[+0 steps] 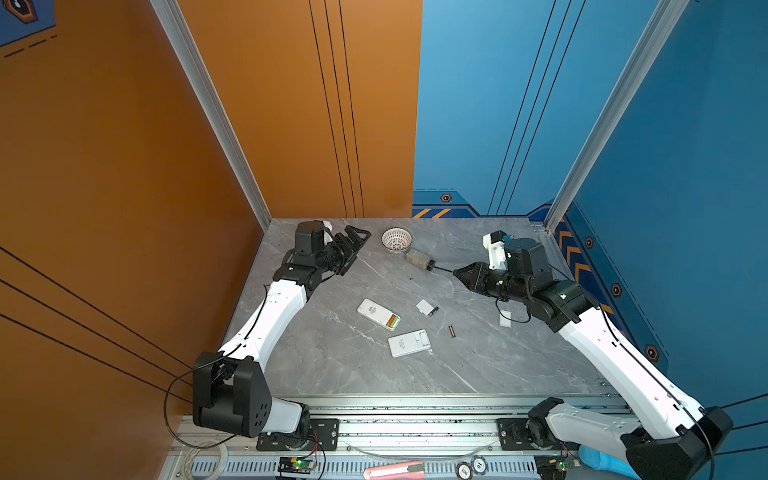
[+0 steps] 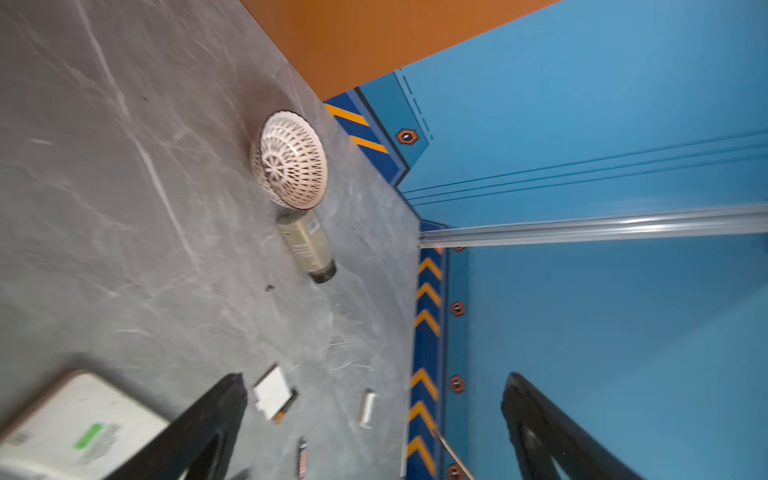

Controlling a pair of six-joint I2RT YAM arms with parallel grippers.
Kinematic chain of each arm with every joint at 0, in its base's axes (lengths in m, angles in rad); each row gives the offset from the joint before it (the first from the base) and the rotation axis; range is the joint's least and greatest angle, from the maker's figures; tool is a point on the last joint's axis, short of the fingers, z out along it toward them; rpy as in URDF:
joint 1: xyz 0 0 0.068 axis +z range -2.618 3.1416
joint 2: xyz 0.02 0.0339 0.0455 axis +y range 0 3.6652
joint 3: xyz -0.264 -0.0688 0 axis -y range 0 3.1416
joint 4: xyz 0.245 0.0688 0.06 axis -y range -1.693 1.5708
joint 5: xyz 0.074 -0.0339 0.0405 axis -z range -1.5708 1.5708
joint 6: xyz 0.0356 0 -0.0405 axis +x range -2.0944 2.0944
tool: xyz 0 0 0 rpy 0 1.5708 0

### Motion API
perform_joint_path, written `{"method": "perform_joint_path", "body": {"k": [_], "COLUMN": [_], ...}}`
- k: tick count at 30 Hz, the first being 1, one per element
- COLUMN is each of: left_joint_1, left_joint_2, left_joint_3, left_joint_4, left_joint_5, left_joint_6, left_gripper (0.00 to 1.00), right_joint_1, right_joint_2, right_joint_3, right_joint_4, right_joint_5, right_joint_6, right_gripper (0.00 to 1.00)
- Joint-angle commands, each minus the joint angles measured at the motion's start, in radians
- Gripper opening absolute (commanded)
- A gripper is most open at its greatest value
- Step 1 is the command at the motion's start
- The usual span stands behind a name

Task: Unload the batteries from the remote control
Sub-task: 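Move the screwdriver over the opened green-button remote with the right gripper while the left withdraws, then grasp the green-button remote with the left gripper while the right brings the screwdriver near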

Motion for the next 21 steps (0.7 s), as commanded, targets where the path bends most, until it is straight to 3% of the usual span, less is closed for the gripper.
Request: {"method": "perform_joint_path", "body": {"k": [1, 5, 7, 15, 21], "left_joint_1": [-0.029, -0.111, -0.141, -0.144, -0.135], "left_joint_2": [0.019, -0.015, -0.047, -0.039, 0.069], "left_joint_3": [0.091, 0.048, -0.002, -0.128, -0.13], "left_joint_4": [-0.491, -0.542, -0.51, -0.445, -0.461], "left_joint_5": [-0.13, -0.309, -0.389, -0.23, -0.265], "left_joint_6": [0.569, 0.889, 0.984, 1.425, 1.664], "left_gripper": [0.98, 0.98, 0.98, 0.98, 0.98], "right_joint_1": [0.013, 0.009, 0.01, 0.004, 0.003], "right_joint_2": [-0.009, -0.01, -0.001, 0.069, 0.111], "right_joint_3": [-0.022, -0.054, -0.055, -0.015, 0.013], "right_joint_4": [-0.046, -0.028, -0.022, -0.021, -0.023], "right_joint_5": [0.059, 0.064, 0.054, 0.023, 0.005], "right_joint_6": [0.013, 0.021, 0.019, -0.001, -0.007], "right_gripper": [0.0, 0.0, 0.0, 0.0, 0.0]}}
